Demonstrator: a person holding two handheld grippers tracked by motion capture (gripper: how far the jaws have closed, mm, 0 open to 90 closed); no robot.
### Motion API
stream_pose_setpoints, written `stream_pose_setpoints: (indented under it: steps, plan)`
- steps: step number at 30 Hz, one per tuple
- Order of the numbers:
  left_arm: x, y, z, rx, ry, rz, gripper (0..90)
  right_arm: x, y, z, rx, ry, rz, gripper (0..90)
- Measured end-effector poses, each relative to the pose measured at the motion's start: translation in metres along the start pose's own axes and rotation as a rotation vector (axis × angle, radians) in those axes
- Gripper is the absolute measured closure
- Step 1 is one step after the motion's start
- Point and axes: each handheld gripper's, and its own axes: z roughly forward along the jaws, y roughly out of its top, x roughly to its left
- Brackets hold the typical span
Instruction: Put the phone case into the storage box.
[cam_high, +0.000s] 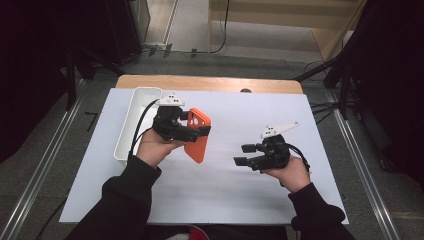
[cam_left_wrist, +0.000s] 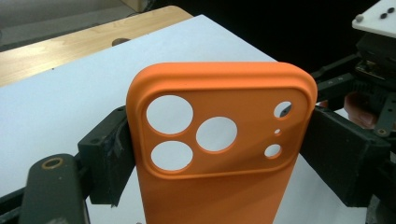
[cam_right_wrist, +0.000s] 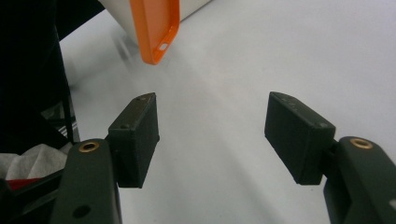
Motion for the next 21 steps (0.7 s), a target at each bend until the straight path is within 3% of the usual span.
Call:
stream_pose_setpoints:
  steps: [21]
  plan:
    - [0.002,-0.002,-0.01,0.0,0.008,-0.016,16.5,0.006,-0.032,-0.011,-0.012,-0.027,0.014,28.2]
